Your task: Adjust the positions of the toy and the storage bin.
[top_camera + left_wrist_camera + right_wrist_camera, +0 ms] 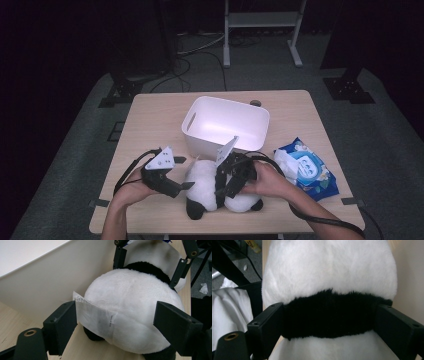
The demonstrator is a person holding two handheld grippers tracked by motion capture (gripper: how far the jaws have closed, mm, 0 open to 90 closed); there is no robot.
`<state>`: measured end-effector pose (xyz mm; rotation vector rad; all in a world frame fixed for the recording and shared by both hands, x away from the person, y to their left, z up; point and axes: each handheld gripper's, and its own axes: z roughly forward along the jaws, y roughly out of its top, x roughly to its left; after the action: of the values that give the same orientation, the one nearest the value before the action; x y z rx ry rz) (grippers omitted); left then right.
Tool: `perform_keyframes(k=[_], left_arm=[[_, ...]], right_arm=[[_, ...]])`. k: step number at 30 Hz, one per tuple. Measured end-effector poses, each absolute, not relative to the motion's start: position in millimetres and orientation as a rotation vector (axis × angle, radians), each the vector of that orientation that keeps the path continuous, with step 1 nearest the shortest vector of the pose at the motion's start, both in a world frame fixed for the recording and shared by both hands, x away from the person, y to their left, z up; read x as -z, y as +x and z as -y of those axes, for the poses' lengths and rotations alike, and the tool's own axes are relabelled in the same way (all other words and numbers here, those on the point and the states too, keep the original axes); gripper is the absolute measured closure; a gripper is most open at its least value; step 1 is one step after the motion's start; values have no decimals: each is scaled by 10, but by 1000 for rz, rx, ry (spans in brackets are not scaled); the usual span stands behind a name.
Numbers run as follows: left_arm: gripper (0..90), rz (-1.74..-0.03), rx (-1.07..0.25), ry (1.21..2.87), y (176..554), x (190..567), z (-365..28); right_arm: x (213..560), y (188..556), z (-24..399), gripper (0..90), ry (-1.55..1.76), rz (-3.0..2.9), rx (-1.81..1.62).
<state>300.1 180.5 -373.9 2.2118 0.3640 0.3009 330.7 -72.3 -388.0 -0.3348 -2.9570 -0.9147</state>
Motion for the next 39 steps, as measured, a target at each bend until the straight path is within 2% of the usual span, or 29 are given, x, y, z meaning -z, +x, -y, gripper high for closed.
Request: perform_keyframes(k=[9,22,30,39], left_arm=[[176,-377,-302,2202,3022,3748,-1860],[176,-398,-295,2192,3043,3775,-1954],[176,-417,-311,2199,3071,3793,-2006],[176,-444,-318,2169,3078,3775,-2116]], right_arm=[[3958,3316,685,134,-335,2963,924],[3935,3316,631,315,-341,2999,852],[3874,3233,657,474,-372,3036,910],[3790,3198,686,551,-357,3031,952]])
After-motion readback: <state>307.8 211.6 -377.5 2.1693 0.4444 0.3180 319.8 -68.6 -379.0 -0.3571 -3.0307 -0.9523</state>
